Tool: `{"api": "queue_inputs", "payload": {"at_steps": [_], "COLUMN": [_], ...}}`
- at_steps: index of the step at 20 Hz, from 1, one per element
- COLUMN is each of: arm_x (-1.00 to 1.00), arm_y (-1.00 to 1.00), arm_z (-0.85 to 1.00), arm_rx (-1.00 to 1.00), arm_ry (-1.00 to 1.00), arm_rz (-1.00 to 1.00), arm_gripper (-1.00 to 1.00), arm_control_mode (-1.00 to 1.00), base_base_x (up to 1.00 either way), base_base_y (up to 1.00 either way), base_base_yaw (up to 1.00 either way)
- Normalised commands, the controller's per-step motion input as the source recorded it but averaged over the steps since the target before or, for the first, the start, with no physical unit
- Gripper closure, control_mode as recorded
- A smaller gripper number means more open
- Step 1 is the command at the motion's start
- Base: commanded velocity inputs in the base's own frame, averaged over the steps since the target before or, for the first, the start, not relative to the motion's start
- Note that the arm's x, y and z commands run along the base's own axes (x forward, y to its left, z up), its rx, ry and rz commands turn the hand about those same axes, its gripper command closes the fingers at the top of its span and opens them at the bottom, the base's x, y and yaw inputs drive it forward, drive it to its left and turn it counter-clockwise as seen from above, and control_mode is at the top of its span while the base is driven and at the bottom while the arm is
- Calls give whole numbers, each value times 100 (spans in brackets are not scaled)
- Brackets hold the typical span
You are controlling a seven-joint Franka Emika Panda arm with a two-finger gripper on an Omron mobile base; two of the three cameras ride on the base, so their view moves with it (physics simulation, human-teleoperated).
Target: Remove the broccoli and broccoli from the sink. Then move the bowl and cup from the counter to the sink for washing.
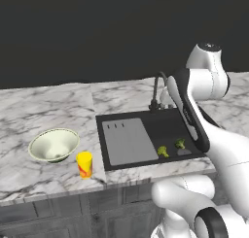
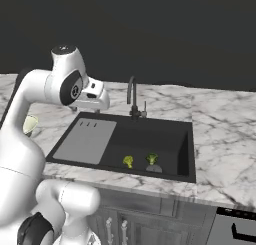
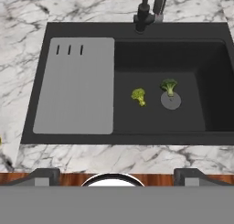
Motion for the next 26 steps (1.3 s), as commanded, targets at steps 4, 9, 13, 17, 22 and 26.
{"api": "queue_inputs", "payload": {"at_steps": [4, 9, 13, 17, 22, 26], "arm_x": [-15, -13, -11, -9, -7, -6], "arm_y": [-19, -18, -19, -20, -22, -23], "arm_z": [-1, -2, -4, -6, -8, -9], "arm_rx": [0, 1, 2, 0, 0, 0], "arm_ry": [0, 0, 0, 0, 0, 1], "arm_rz": [-5, -5, -6, -4, -3, -2], "arm_gripper": [-100, -100, -100, -100, -100, -100], "arm_control_mode": [-100, -100, -100, -100, -100, -100], "base_base_x": [0, 0, 0, 0, 0, 0], "base_base_y": [0, 0, 0, 0, 0, 0], "base_base_yaw": [0, 0, 0, 0, 0, 0]}}
